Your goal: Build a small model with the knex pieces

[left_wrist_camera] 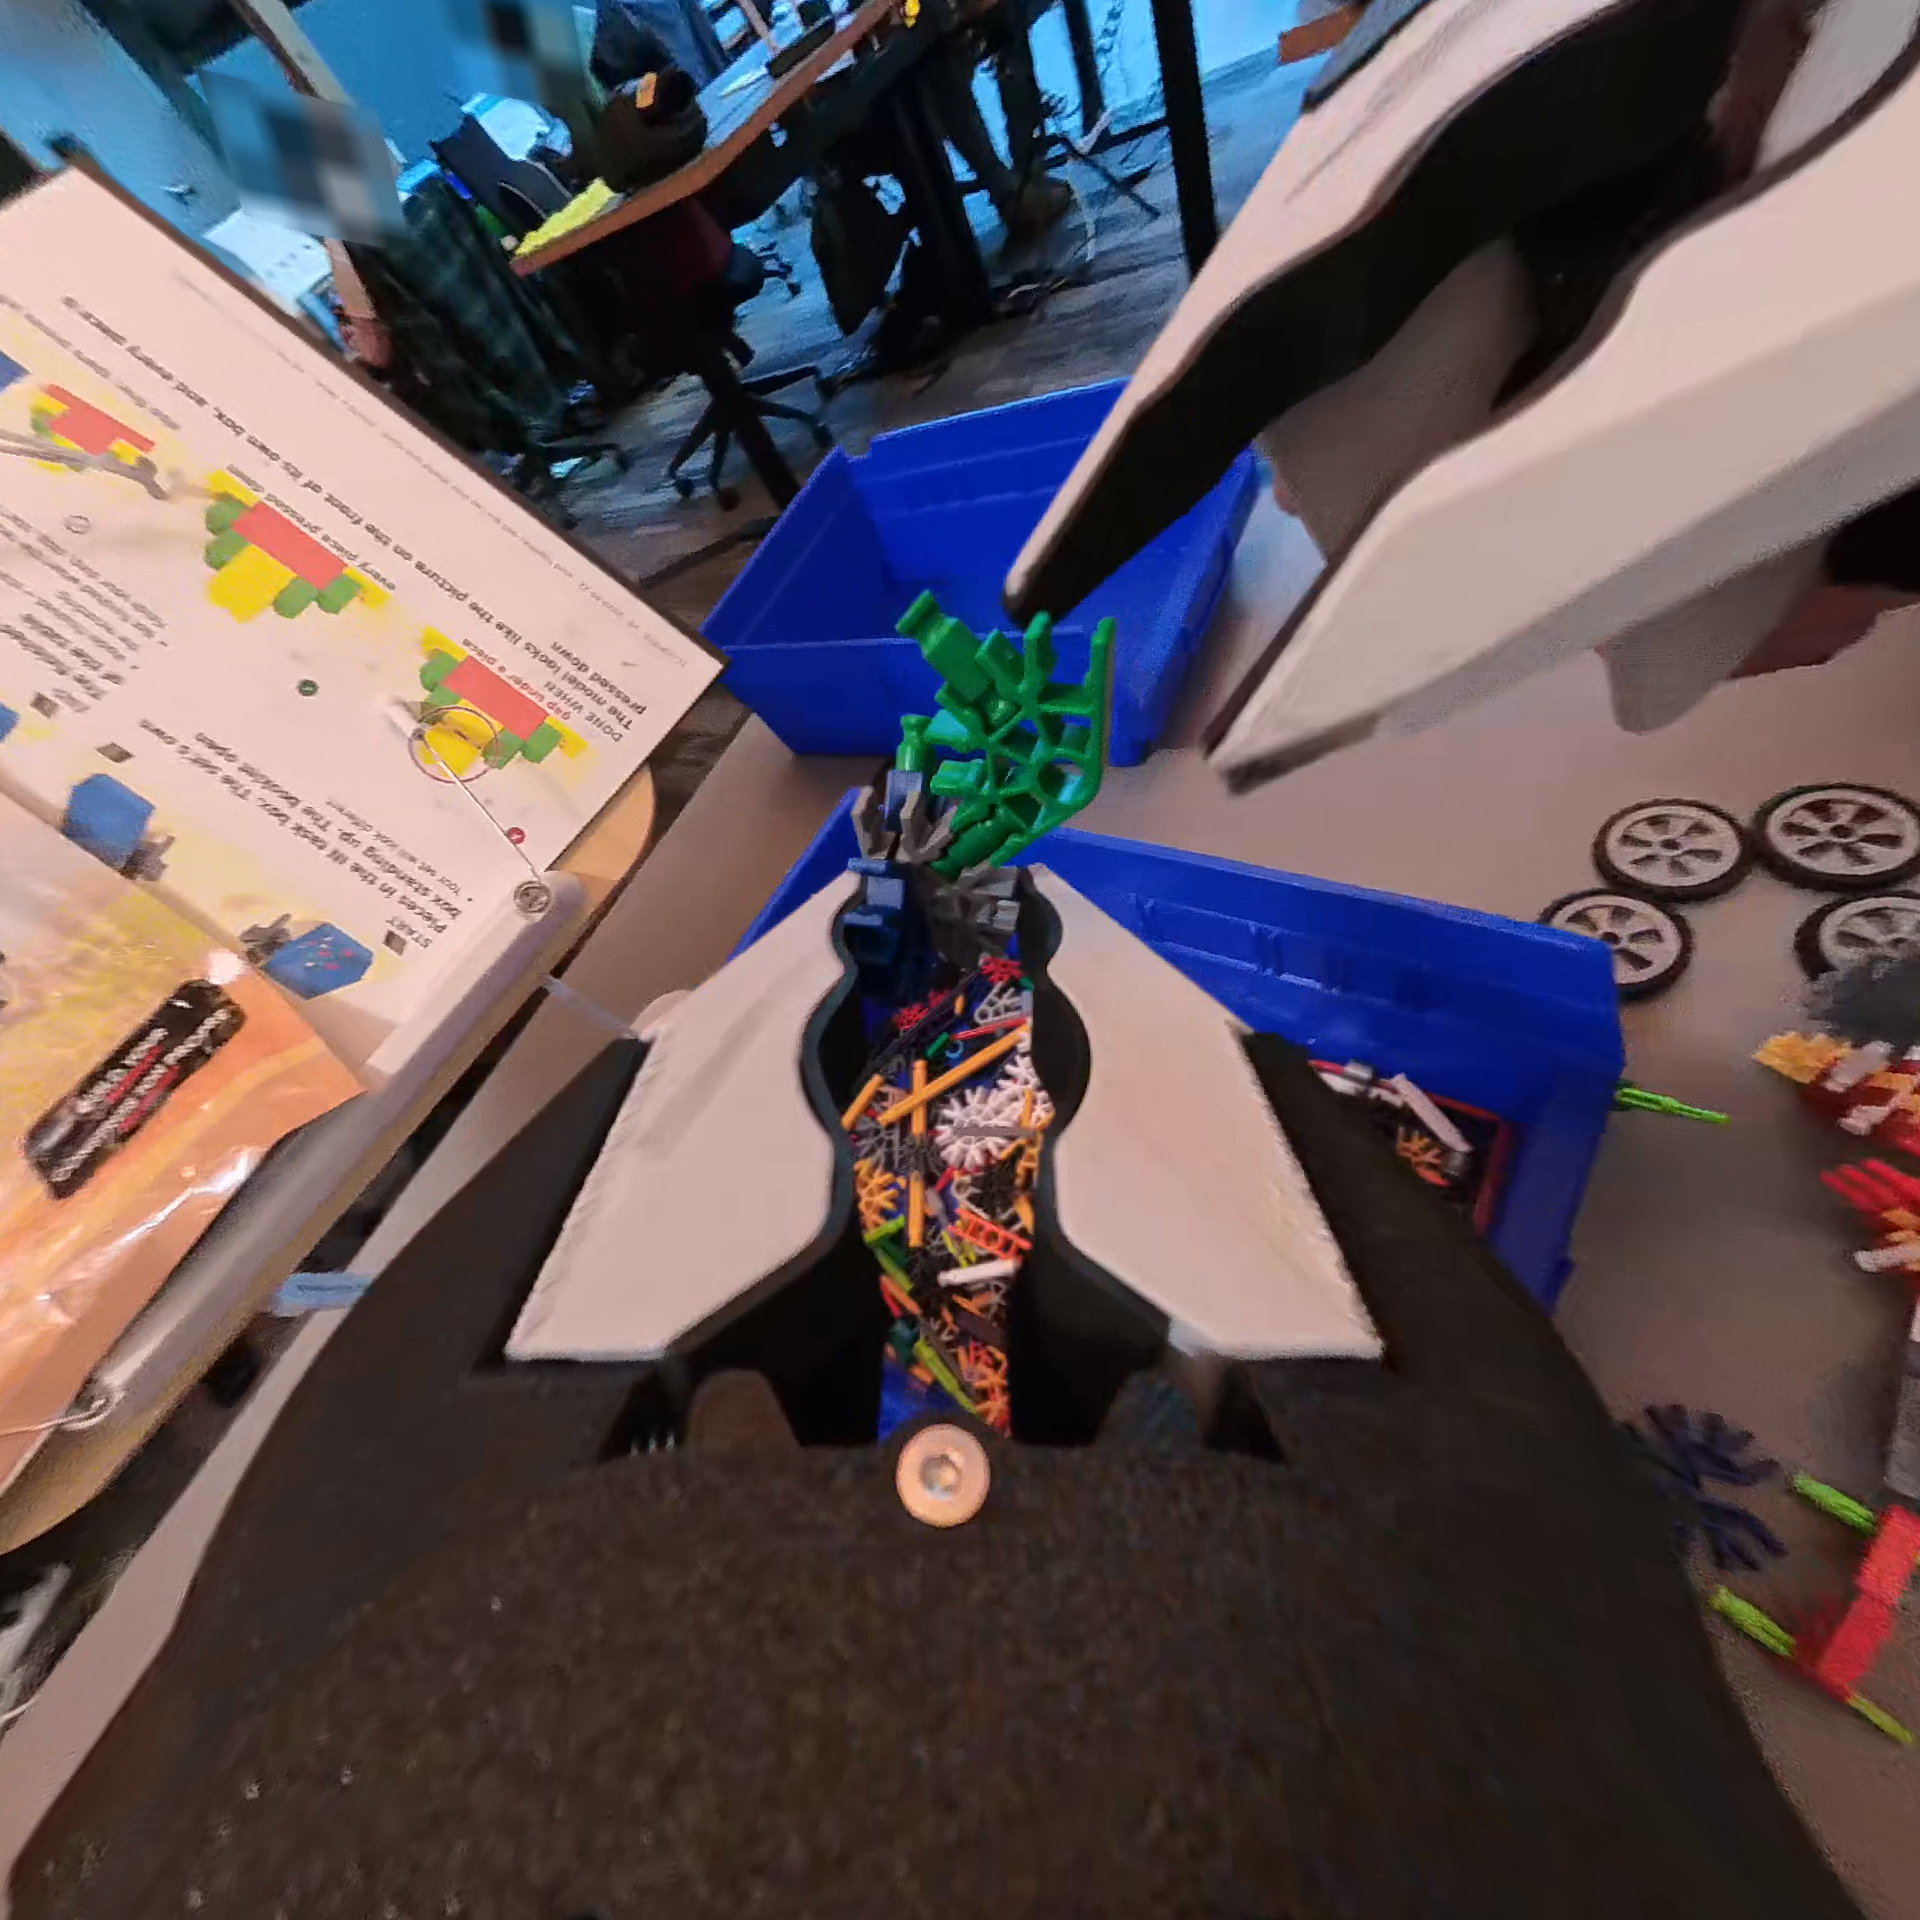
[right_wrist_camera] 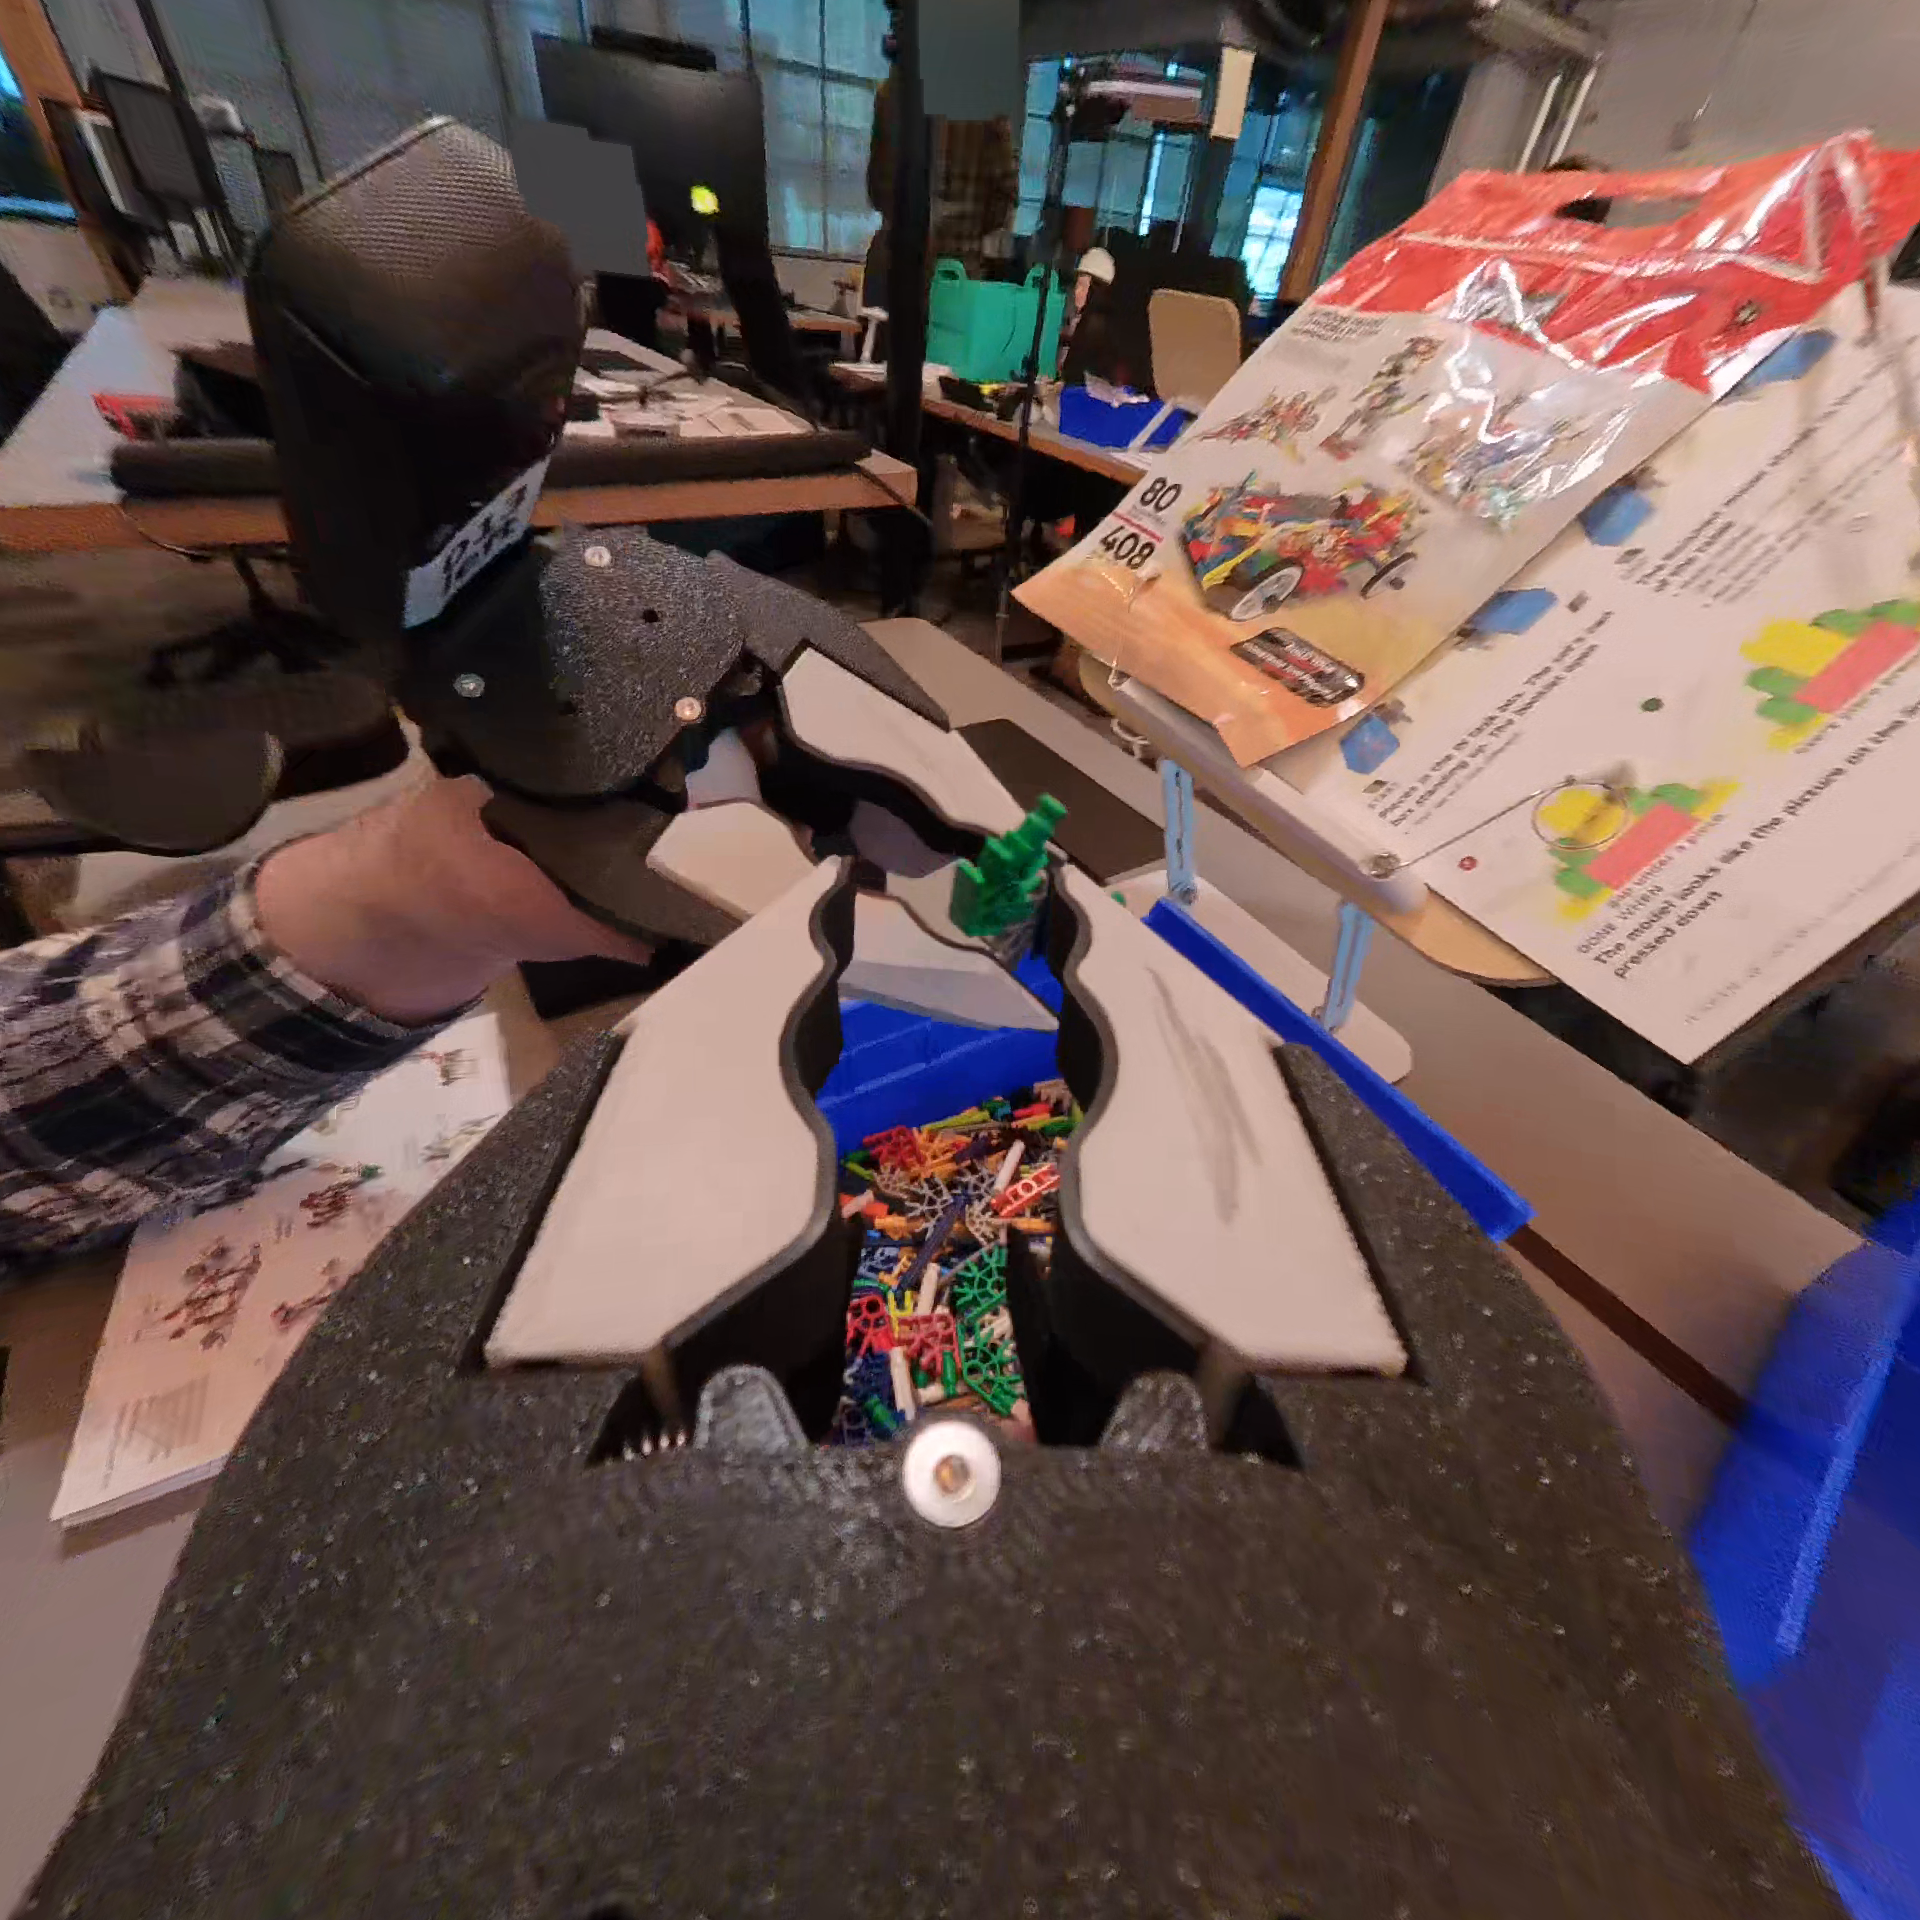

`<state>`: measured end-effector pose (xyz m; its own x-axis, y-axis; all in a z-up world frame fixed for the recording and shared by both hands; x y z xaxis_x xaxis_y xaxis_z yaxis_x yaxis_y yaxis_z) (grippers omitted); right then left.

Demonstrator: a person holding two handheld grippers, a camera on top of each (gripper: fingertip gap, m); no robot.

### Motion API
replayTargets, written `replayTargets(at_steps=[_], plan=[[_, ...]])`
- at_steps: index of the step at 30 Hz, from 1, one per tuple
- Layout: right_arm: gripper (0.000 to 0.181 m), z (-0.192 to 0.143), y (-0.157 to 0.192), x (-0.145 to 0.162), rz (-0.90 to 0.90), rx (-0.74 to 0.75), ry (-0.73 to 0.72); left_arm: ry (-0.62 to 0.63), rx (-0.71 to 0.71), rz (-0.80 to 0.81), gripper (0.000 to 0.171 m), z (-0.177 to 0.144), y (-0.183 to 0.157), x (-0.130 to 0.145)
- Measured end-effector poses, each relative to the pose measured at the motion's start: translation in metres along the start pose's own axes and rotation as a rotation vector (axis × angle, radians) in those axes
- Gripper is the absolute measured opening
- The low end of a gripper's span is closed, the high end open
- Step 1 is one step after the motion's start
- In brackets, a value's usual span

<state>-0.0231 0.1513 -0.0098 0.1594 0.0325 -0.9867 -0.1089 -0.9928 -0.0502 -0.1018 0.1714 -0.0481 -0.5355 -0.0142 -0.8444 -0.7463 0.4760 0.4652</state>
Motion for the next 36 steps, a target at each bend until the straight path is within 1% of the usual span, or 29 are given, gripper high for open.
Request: replayTargets(at_steps=[2, 4, 6, 8, 10, 12, 15, 20, 22, 24, 25, 26, 27, 28, 30, 31, 33, 36], plan=[[0.033, 0.005, 0.0, 0.002, -0.006, 0.044, 0.038, 0.016, -0.041, 0.049, 0.023, 0.001, -0.004, -0.001], [0.015, 0.006, -0.004, 0.001, 0.01, 0.099, 0.03, 0.011, -0.093, 0.093, 0.023, 0.001, -0.005, -0.004], [0.012, 0.004, -0.006, 0.001, 0.005, 0.131, 0.039, 0.023, -0.146, 0.134, 0.023, 0.001, -0.004, -0.004], [0.005, 0.001, -0.008, 0.001, 0.012, 0.145, 0.046, -0.001, -0.179, 0.148, 0.022, 0.0, -0.002, -0.006], [0.005, -0.002, -0.008, -0.002, 0.046, 0.103, 0.006, -0.034, -0.205, 0.165, 0.022, -0.003, -0.002, -0.011], [0.005, -0.007, -0.005, -0.007, 0.103, 0.025, -0.081, -0.089, -0.203, 0.164, 0.022, -0.008, -0.001, -0.017], [0.006, -0.011, -0.003, -0.009, 0.198, -0.071, -0.18, -0.137, -0.221, 0.173, 0.022, -0.013, -0.001, -0.023], [0.006, -0.019, -0.004, -0.009, 0.304, -0.183, -0.303, -0.213, -0.214, 0.182, 0.022, -0.018, -0.003, -0.028], [0.007, -0.02, -0.005, -0.006, 0.304, -0.19, -0.32, -0.208, -0.217, 0.193, 0.022, -0.017, -0.003, -0.028], [0.01, -0.02, 0.0, -0.004, 0.234, -0.181, -0.284, -0.204, -0.234, 0.219, 0.022, -0.016, -0.004, -0.027], [0.012, -0.02, 0.0, -0.003, 0.191, -0.149, -0.236, -0.19, -0.239, 0.228, 0.022, -0.015, -0.005, -0.026], [0.024, -0.019, -0.002, -0.001, 0.126, -0.082, -0.162, -0.196, -0.249, 0.233, 0.022, -0.014, -0.005, -0.026], [0.027, -0.018, -0.002, 0.002, 0.067, -0.024, -0.088, -0.209, -0.253, 0.238, 0.022, -0.015, -0.006, -0.027], [0.026, -0.017, -0.002, 0.002, 0.031, 0.01, -0.044, -0.204, -0.256, 0.249, 0.022, -0.015, -0.007, -0.027], [0.008, -0.017, 0.003, -0.004, -0.016, 0.025, -0.044, -0.187, -0.276, 0.289, 0.022, -0.013, -0.009, -0.026], [0.006, -0.016, 0.003, -0.004, -0.026, 0.05, -0.027, -0.191, -0.28, 0.291, 0.022, -0.013, -0.01, -0.027], [0.007, -0.015, -0.001, 0.0, -0.051, 0.112, 0.057, -0.172, -0.283, 0.292, 0.022, -0.011, -0.01, -0.025], [0.008, -0.016, 0.0, -0.002, -0.055, 0.113, 0.059, -0.195, -0.286, 0.28, 0.022, -0.012, -0.01, -0.027]])
Point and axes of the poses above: each gripper's, where its closed fingertips meet, z out along the fingers, x out of its underside, y = z × x across the jaws, the point moved 5 cm from there along -z, back along the fingers, and after that the axes turned 13 degrees about -x, right-handed, at the moved point
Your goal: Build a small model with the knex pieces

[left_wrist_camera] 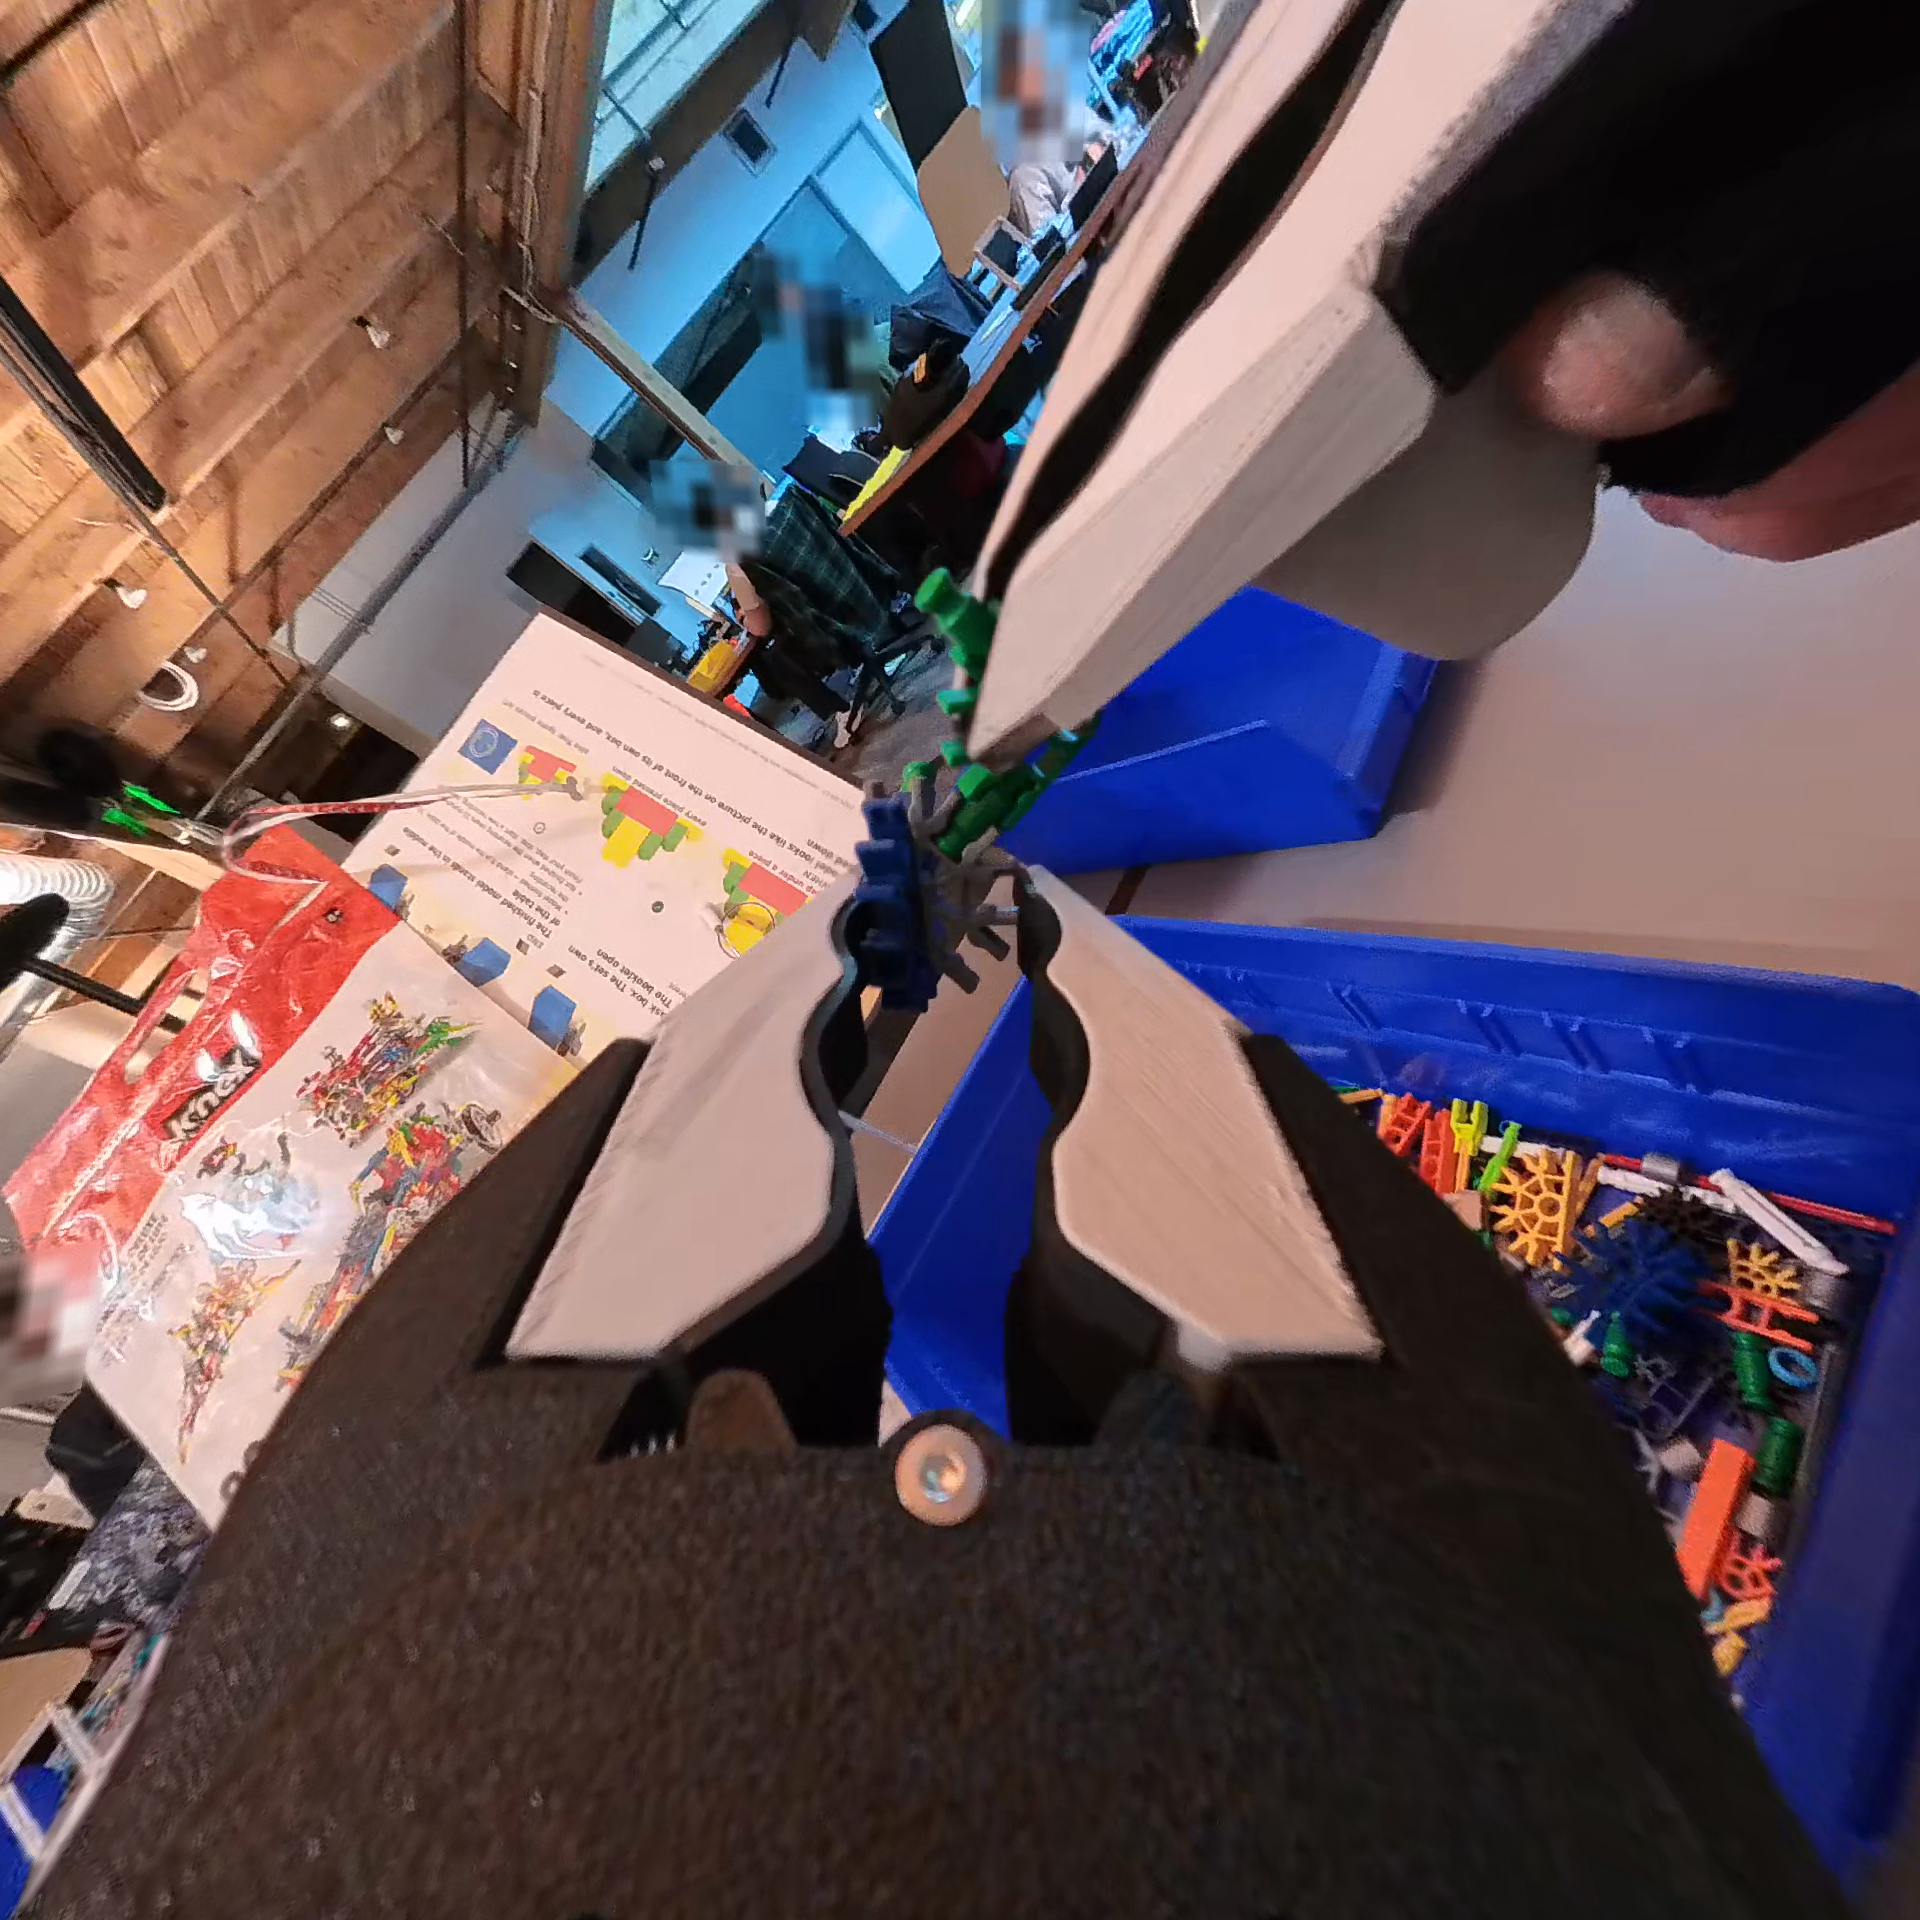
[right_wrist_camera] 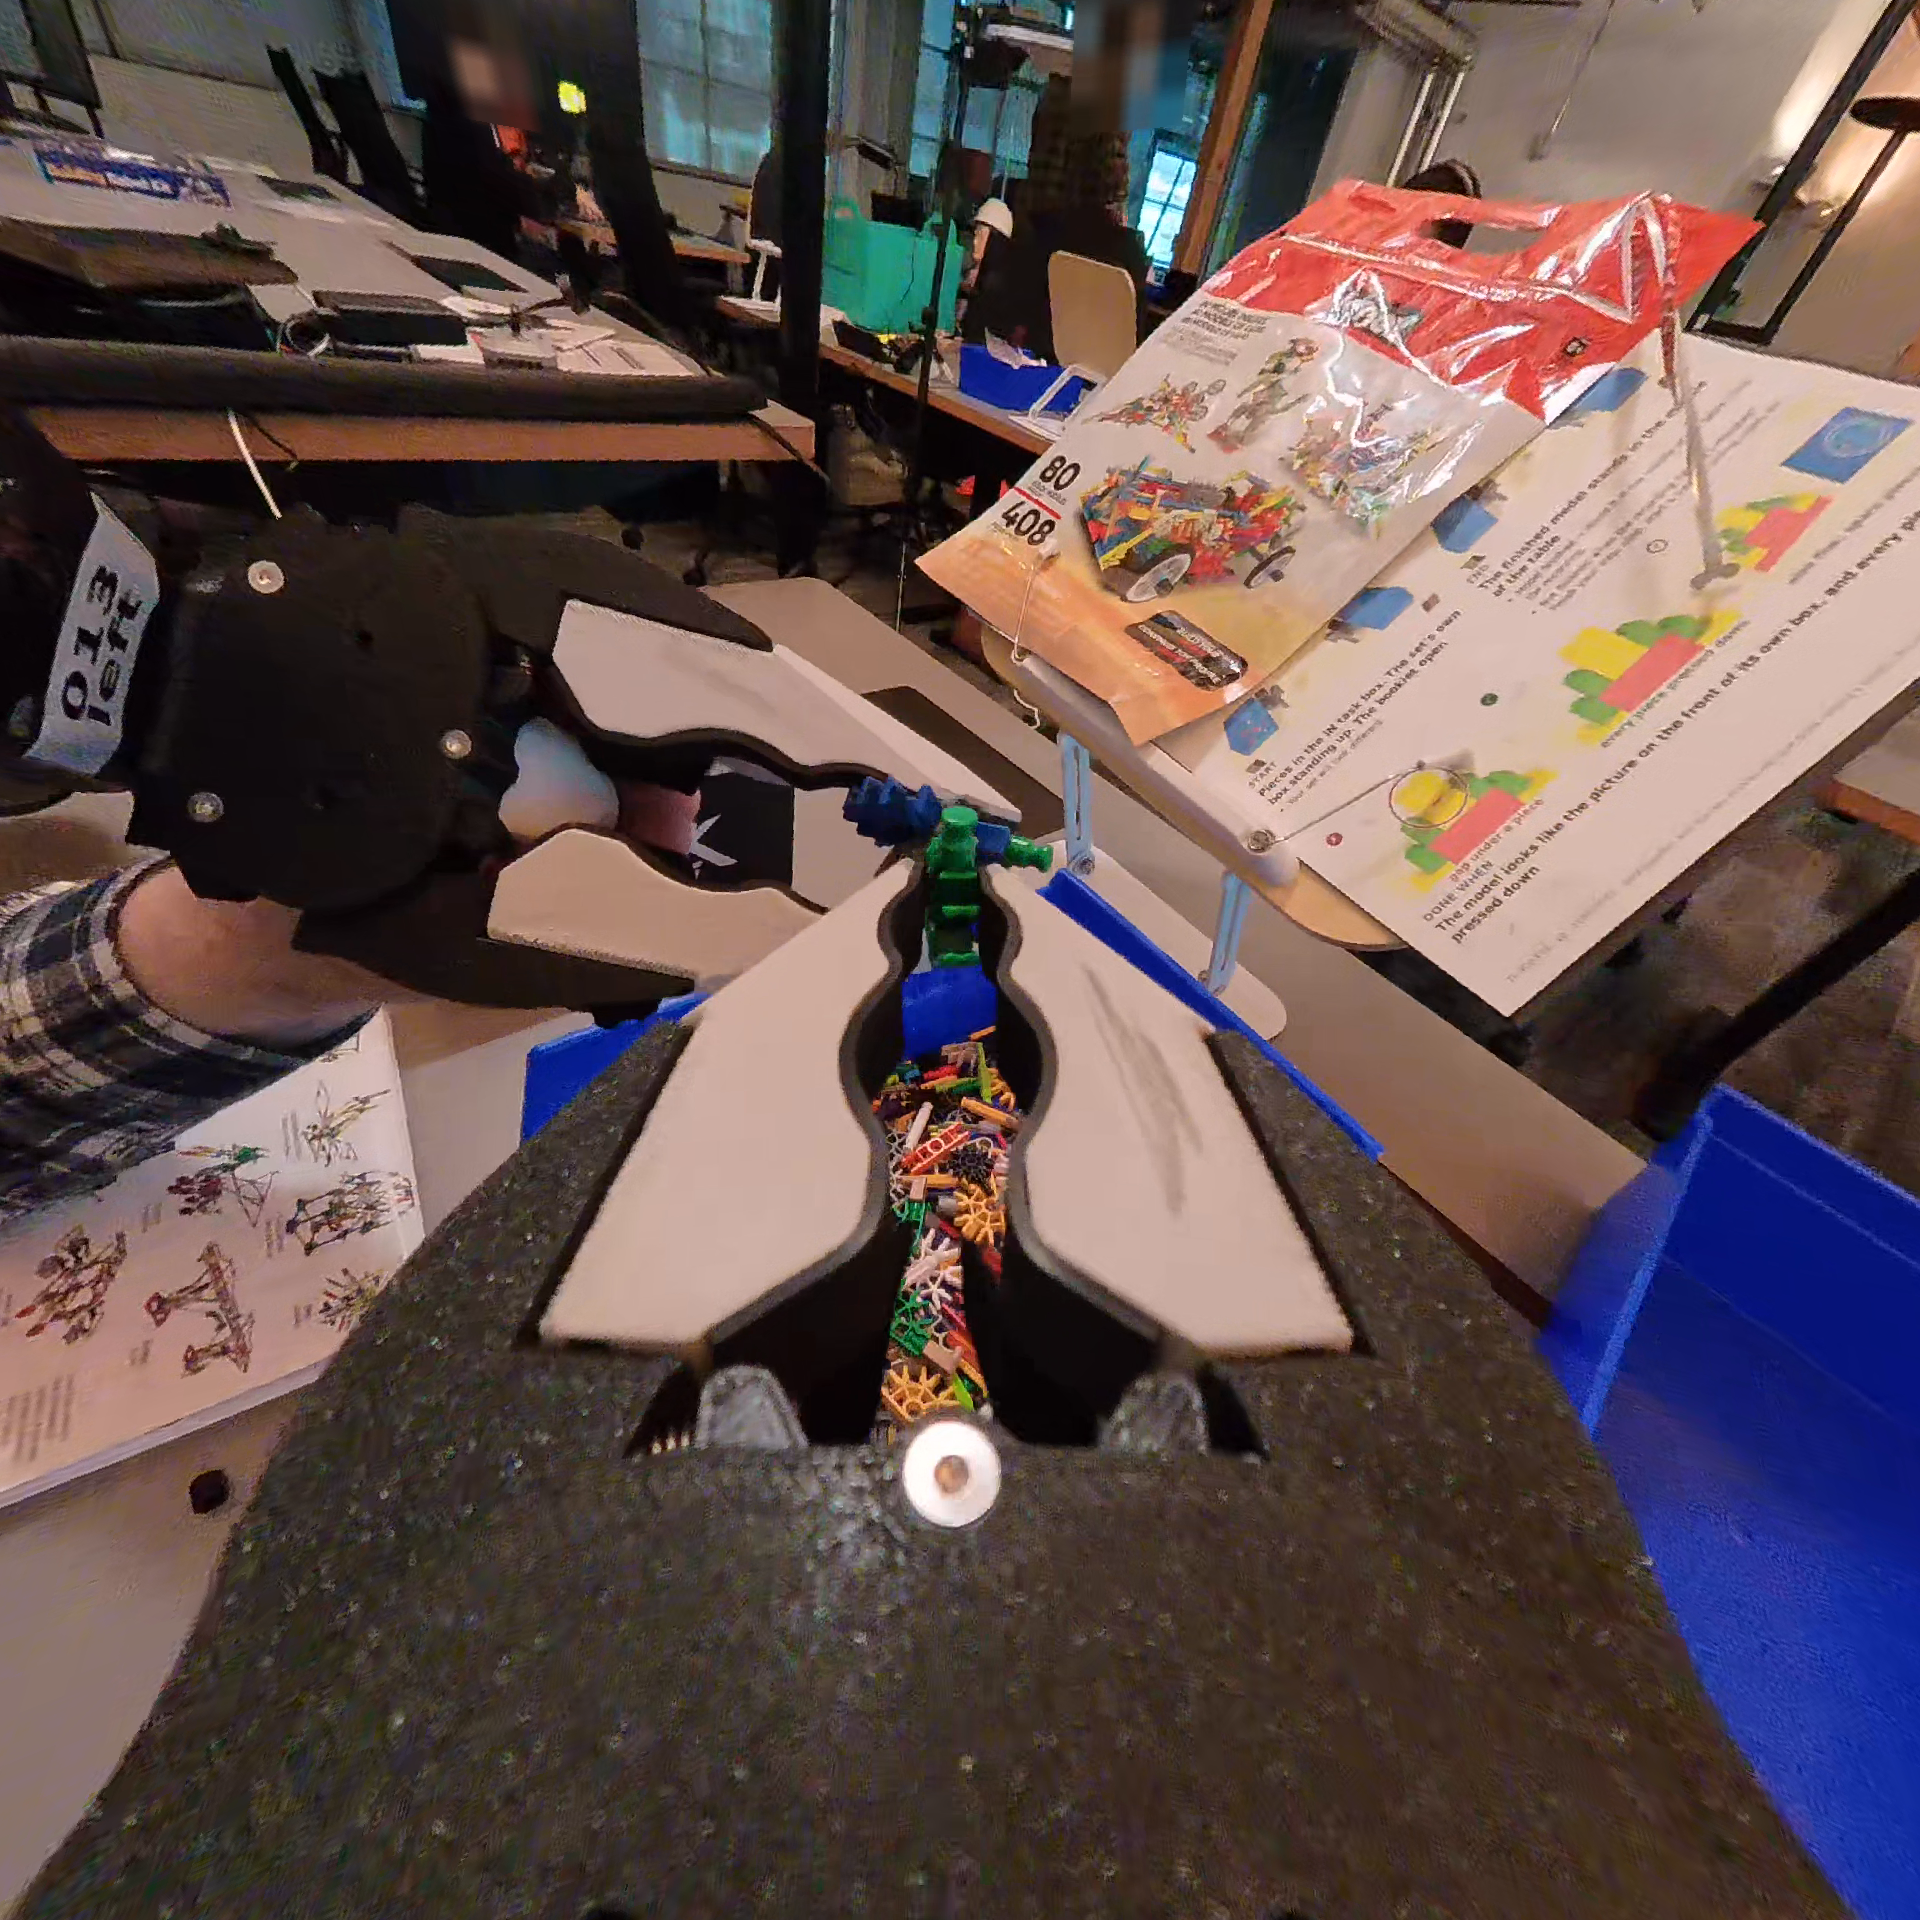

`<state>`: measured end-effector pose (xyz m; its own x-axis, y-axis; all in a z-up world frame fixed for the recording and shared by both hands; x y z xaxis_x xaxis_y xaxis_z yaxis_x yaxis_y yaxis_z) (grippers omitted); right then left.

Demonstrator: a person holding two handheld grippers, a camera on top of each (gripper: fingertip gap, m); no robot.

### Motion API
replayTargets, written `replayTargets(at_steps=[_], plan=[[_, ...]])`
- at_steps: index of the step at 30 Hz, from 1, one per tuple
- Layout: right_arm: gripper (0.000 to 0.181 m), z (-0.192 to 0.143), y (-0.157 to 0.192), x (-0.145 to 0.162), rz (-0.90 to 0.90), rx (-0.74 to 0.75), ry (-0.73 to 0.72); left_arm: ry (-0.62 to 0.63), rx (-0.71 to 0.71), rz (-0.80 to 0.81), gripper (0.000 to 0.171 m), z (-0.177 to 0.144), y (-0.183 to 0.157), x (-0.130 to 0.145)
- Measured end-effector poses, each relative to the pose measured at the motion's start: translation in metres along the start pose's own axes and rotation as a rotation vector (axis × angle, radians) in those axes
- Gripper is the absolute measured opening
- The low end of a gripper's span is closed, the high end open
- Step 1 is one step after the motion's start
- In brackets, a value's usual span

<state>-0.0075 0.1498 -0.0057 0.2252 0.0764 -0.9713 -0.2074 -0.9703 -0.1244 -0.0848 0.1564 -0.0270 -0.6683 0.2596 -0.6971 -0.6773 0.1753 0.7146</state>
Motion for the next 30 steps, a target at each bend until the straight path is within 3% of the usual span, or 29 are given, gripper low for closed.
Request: replayTargets(at_steps=[3, 10, 15, 22, 30], plan=[[0.014, 0.001, 0.0, 0.004, -0.005, 0.001, 0.029, -0.023, -0.019, 0.003, 0.022, -0.003, 0.003, -0.005], [0.007, 0.002, 0.001, -0.007, 0.005, -0.041, -0.052, -0.028, -0.03, 0.024, 0.022, -0.004, 0.005, -0.005], [0.004, 0.001, -0.001, -0.008, 0.007, -0.073, -0.024, -0.03, -0.023, 0.023, 0.022, -0.003, 0.001, -0.004], [0.004, -0.006, -0.002, -0.014, 0.204, -0.3, -0.222, -0.145, -0.045, 0.013, 0.022, -0.011, 0.008, -0.015], [0.004, 0.001, 0.008, -0.012, 0.281, -0.46, -0.305, -0.201, 0.006, -0.05, 0.021, -0.008, 0.005, -0.009]])
Point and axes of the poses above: each gripper's, where its closed fingertips meet, z out along the fingers, x out of its underside, y = z × x across the jaws, the point moved 5 cm from there along -z, back along the fingers, and after that the axes turned 13 degrees about -x, right-handed, at the moved point
